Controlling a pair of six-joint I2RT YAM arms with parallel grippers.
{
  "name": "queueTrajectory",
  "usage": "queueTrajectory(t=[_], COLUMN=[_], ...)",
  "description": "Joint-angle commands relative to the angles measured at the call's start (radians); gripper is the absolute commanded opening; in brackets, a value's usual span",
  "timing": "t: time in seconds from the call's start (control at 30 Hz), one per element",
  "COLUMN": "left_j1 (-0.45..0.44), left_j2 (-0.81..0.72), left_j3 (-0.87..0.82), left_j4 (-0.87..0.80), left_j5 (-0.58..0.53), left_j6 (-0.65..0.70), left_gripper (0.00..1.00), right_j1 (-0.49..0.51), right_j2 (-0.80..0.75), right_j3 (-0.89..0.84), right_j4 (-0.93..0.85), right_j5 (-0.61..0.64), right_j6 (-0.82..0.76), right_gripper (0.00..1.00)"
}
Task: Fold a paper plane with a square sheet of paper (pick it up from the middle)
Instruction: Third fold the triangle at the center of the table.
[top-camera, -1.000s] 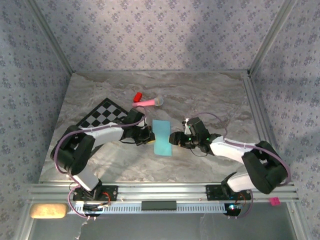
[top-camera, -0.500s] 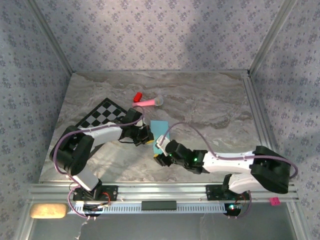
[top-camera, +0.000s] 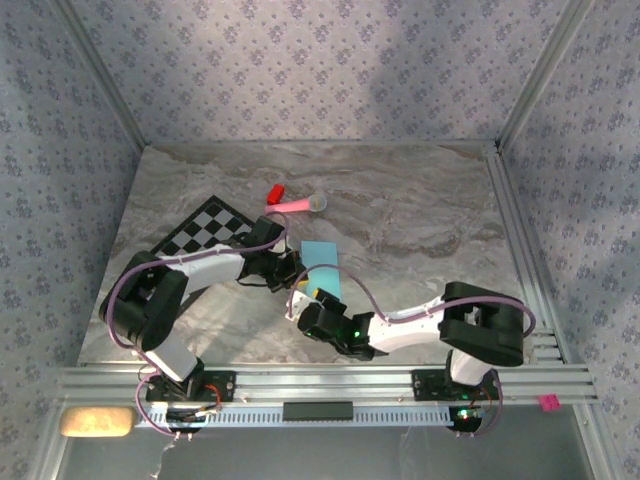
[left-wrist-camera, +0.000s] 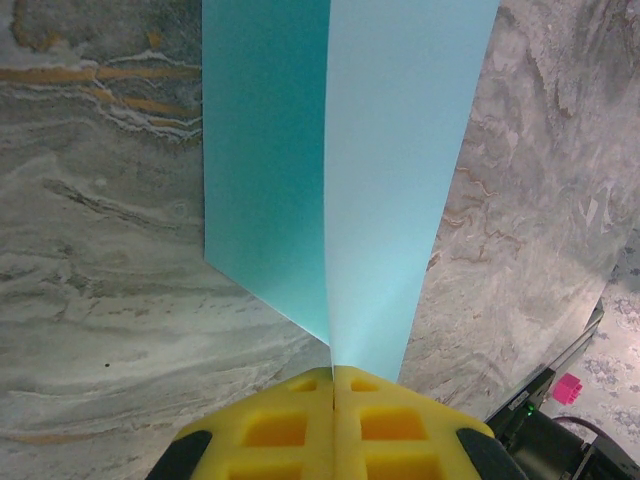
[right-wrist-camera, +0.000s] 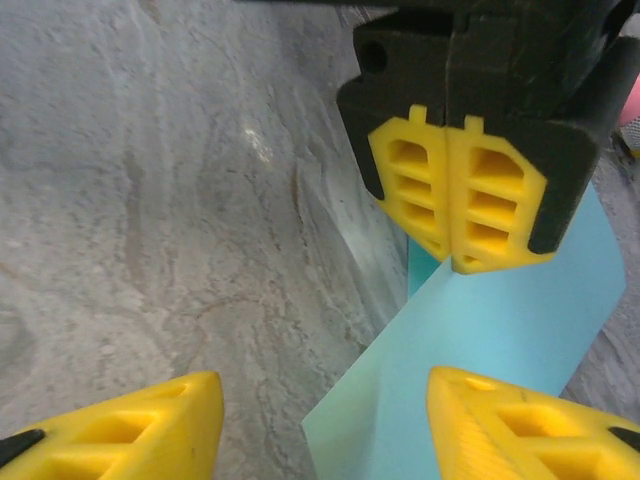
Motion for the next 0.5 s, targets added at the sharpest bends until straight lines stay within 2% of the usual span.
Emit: queueTrajectory(t=[0.0, 0.23, 0.47], left_j1=[0.006, 0.008, 0.01], left_j2=[-0.031, -0.031, -0.029], left_j3=[0.0, -0.002, 0.0], left_j4=[-0.025, -0.029, -0.029], left_j5=[0.016, 0.015, 0.013], left_j6=[-0.002, 0.004, 0.004], left_gripper=[0.02, 0.02, 0.02], right_j1=[0.009, 0.009, 0.007], right_j2=[0.027, 0.016, 0.006], right_j3=[0.029, 0.011, 0.009], right_j4=[0.009, 0.007, -0.011], right_j5=[0.092, 0.117, 0.112], right_j6=[-0.002, 0.038, 0.06], right_gripper=[0.53, 0.38, 0.3])
